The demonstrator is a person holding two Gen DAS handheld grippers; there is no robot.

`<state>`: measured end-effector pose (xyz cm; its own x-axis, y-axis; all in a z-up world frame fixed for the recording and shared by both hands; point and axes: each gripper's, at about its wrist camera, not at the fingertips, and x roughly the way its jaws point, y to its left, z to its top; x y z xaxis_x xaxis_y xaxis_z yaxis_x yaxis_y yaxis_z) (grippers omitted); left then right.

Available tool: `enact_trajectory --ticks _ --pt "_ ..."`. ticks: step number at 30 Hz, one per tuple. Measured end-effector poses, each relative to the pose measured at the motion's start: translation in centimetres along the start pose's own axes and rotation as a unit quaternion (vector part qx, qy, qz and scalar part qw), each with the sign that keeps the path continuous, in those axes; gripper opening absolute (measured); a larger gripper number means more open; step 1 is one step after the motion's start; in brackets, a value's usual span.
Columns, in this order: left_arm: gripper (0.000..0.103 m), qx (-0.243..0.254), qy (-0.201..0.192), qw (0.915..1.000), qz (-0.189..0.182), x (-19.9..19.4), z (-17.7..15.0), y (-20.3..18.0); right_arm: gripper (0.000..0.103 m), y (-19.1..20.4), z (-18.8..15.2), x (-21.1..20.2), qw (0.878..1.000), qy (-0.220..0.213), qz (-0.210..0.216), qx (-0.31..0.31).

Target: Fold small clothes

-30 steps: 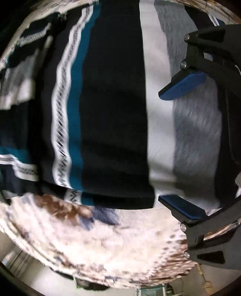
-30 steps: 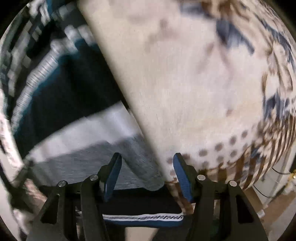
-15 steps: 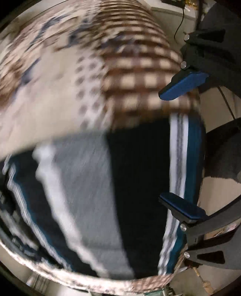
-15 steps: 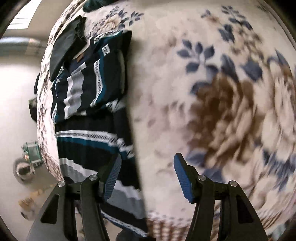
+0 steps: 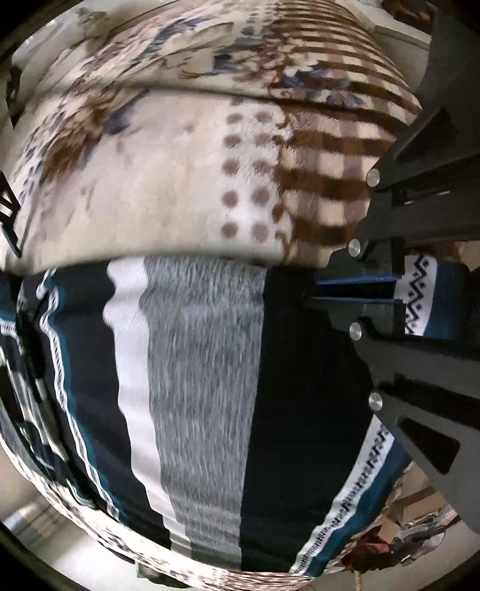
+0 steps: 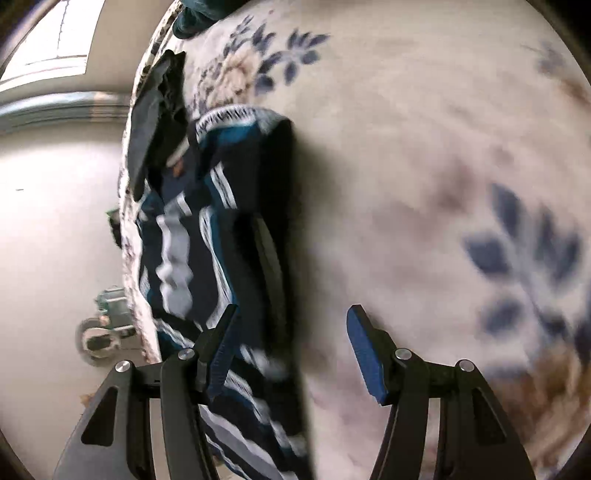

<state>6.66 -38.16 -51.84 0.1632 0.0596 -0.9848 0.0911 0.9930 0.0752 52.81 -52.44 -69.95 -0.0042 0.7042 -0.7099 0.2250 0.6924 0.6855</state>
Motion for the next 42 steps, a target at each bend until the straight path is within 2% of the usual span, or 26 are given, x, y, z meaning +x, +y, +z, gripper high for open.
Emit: enact_trajectory --ticks 3,4,5,6,7,9,15,18,22,26,30,32,36,39,42 --pt "0.004 0.002 -0.011 0.9999 0.005 -0.8 -0.1 0.7 0.061 0.0 2.4 2.2 1.0 0.0 0.015 0.022" --pt "0.004 0.0 -0.014 0.9999 0.007 -1.2 -0.3 0.9 0.056 0.1 2.8 2.6 0.999 -0.006 0.021 0.03" --pt "0.004 -0.002 -0.017 0.9998 0.008 -1.5 -0.2 1.1 0.035 0.4 3.0 2.8 0.999 -0.014 0.023 0.031" --pt "0.004 -0.005 -0.02 0.9998 0.007 -2.2 -0.2 1.7 0.022 1.0 3.1 2.9 0.999 -0.019 0.023 0.025" --pt "0.004 -0.013 -0.023 0.9996 0.007 -2.6 -0.2 2.1 0.019 1.6 3.1 2.9 0.999 -0.024 0.017 0.021" --pt "0.004 -0.026 -0.028 0.9993 0.005 -4.4 -1.1 2.9 0.017 3.2 2.9 2.5 0.999 -0.035 0.007 0.008" --pt "0.003 -0.086 -0.057 0.9946 0.01 -7.0 -0.5 7.7 0.014 8.6 2.6 0.1 0.998 -0.045 -0.022 -0.024" --pt "0.003 -0.134 -0.065 0.9888 0.005 -8.6 -0.5 11.7 0.013 12.2 2.5 -0.6 0.997 -0.048 -0.042 -0.035" --pt "0.003 -0.201 -0.08 0.9763 0.002 -10.7 -0.3 17.6 0.012 18.0 2.7 -0.1 0.994 -0.05 -0.08 -0.051" --pt "0.003 -0.234 -0.088 0.9682 0.007 -10.7 -0.1 22.7 0.012 25.3 3.1 3.4 0.989 -0.047 -0.115 -0.076" --pt "0.003 -0.264 -0.088 0.9604 -0.001 -9.1 -0.3 28.0 0.012 32.7 3.0 11.0 0.981 -0.032 -0.162 -0.103" --pt "0.003 -0.286 -0.083 0.9547 -0.007 -8.0 -0.9 30.6 0.011 35.0 2.9 14.5 0.978 -0.024 -0.176 -0.107" --pt "0.003 -0.319 -0.056 0.9457 -0.022 -4.6 -2.6 36.2 0.011 39.6 2.2 22.7 0.965 -0.004 -0.227 -0.13" --pt "0.003 -0.326 -0.037 0.9438 -0.037 -2.2 -3.4 39.1 0.011 42.0 1.6 27.6 0.95 0.005 -0.275 -0.147" --pt "0.003 -0.333 -0.019 0.9403 -0.066 -0.3 -3.9 41.5 0.012 42.5 1.7 31.0 0.947 0.027 -0.294 -0.126"
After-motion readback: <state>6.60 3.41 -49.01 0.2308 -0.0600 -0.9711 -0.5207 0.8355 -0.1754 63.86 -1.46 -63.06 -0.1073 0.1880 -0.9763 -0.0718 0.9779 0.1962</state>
